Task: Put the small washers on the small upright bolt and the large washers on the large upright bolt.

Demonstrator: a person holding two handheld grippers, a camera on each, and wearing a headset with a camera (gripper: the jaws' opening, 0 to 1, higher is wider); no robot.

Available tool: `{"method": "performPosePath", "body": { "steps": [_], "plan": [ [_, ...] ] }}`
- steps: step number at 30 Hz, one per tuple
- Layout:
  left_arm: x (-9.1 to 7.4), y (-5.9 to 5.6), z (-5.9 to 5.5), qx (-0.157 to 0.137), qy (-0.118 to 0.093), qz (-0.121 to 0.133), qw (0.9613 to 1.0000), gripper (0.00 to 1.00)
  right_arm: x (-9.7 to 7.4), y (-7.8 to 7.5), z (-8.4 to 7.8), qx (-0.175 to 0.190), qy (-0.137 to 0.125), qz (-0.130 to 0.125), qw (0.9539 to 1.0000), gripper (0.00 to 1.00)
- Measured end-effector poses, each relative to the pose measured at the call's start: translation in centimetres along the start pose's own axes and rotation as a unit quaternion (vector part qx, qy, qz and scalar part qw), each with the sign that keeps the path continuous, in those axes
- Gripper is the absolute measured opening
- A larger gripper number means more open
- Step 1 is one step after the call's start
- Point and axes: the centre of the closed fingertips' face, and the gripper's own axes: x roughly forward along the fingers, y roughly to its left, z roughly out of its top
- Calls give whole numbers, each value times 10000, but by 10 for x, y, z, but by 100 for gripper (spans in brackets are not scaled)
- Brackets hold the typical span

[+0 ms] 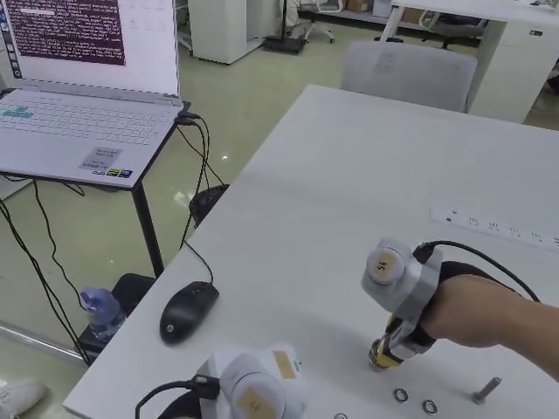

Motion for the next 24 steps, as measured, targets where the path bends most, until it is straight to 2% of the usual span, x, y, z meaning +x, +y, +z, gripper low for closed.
{"method": "performPosePath", "body": {
  "steps": [10,24],
  "plan": [
    [-3,-1,-3,-6,30,16,10000,94,10,0,-2,80,27,2,10000,22],
    [-5,-3,-2,17,45,7,10000,92,8,-1,-4,-42,49,-111,9999,23]
  ]
}}
